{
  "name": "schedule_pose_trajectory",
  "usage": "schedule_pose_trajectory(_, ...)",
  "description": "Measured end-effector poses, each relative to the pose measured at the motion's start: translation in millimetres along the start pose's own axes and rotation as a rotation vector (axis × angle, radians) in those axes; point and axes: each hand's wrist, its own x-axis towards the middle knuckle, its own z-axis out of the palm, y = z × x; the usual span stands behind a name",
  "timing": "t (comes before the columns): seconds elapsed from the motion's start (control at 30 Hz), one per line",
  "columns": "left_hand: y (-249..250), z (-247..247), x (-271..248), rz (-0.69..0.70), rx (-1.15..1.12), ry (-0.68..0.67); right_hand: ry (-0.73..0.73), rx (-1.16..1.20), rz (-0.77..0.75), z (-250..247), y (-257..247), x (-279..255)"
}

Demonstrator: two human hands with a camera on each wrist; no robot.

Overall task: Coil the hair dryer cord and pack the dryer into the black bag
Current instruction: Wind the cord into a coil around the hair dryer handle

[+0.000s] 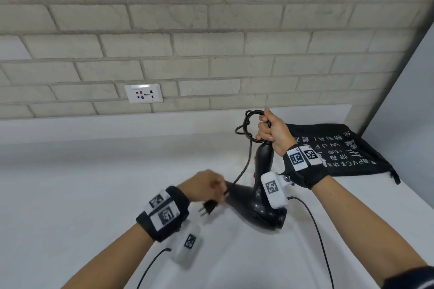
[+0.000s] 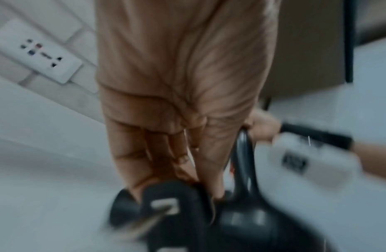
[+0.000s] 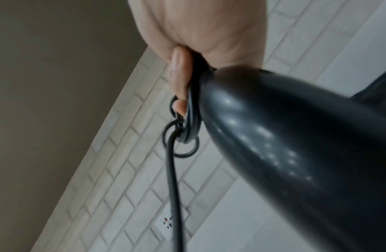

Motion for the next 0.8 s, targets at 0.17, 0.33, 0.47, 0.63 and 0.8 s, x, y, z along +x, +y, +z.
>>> schedule_pose_trajectory(0.17, -40.9, 11.3, 4.6, -0.230, 0.387, 0.082, -0.018, -0.015, -0.008, 8.3, -1.4, 1.4)
schedule_pose_trajectory(0.33, -23.7, -16.8, 10.9, -0.139, 0.248, 0.232, -0.034, -0.059, -0.022, 13.0, -1.7, -1.8)
schedule_pose_trajectory(0.47, 29.1, -33.6, 18.7, 0.097, -0.025, 0.758, -0.029, -0.088, -0.037, 14.3, -1.4, -5.6)
schedule_pose_trajectory(0.63, 81.9, -18.6, 49.9, 0.261, -0.044, 0.858, -0.071, -0.115, -0.069, 19.1, 0.2, -10.7)
schedule_pose_trajectory(0.8, 81.0, -12.5, 68.2, 0.302, -0.383, 0.835, -0.084, -0.113, -0.093, 21.1, 1.0, -14.9)
